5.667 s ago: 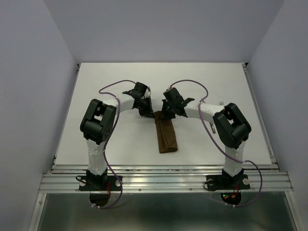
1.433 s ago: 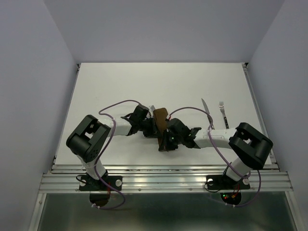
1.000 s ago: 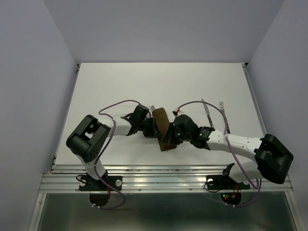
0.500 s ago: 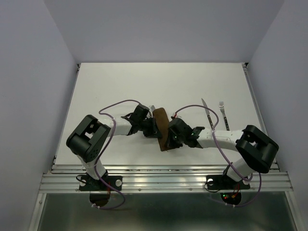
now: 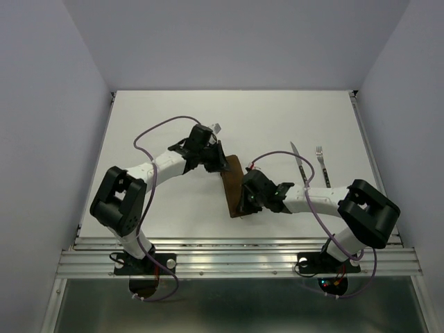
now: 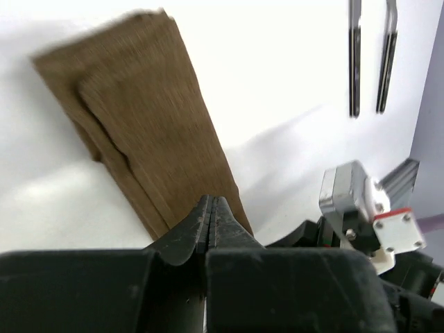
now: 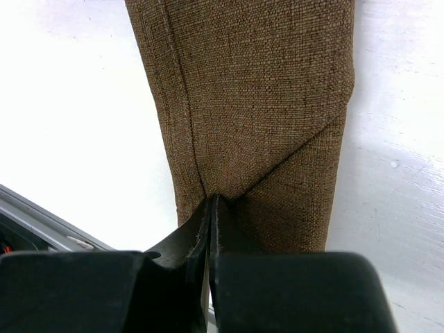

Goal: Fold the napkin into a case and place the utensils inside
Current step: Smooth out the smaller rectangle-folded napkin at the center of the board.

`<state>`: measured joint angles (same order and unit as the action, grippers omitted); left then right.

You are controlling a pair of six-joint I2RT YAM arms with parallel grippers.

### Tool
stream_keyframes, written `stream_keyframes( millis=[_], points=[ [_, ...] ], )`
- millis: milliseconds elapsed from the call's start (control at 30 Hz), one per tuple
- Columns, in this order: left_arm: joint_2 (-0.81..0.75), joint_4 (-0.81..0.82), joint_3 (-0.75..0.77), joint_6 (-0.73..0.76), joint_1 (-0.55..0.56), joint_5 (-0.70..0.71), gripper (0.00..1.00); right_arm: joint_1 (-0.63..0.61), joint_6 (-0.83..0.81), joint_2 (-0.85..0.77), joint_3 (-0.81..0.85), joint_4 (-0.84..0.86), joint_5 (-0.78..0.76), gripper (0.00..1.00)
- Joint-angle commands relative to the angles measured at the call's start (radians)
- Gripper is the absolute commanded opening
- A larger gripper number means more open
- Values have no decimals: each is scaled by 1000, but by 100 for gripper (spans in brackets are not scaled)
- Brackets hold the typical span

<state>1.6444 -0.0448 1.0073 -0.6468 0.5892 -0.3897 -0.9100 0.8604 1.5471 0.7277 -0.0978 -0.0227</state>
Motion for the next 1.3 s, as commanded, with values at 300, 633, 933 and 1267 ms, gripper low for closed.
stream_keyframes(
  millis=[300, 633, 933, 1267],
  points=[
    [106, -193, 215, 111, -63, 164, 0, -4, -138, -84, -62, -103, -37, 2],
    [204, -167, 228, 105, -54, 164, 0, -4, -222, -105, -50, -149, -10, 2],
    [247, -130, 215, 96, -40, 190, 0, -4, -242, -162, 4, -213, -63, 1],
    [255, -103, 212, 98, -34, 173, 0, 184, -212, -150, 321, -290, -111, 9]
  ],
)
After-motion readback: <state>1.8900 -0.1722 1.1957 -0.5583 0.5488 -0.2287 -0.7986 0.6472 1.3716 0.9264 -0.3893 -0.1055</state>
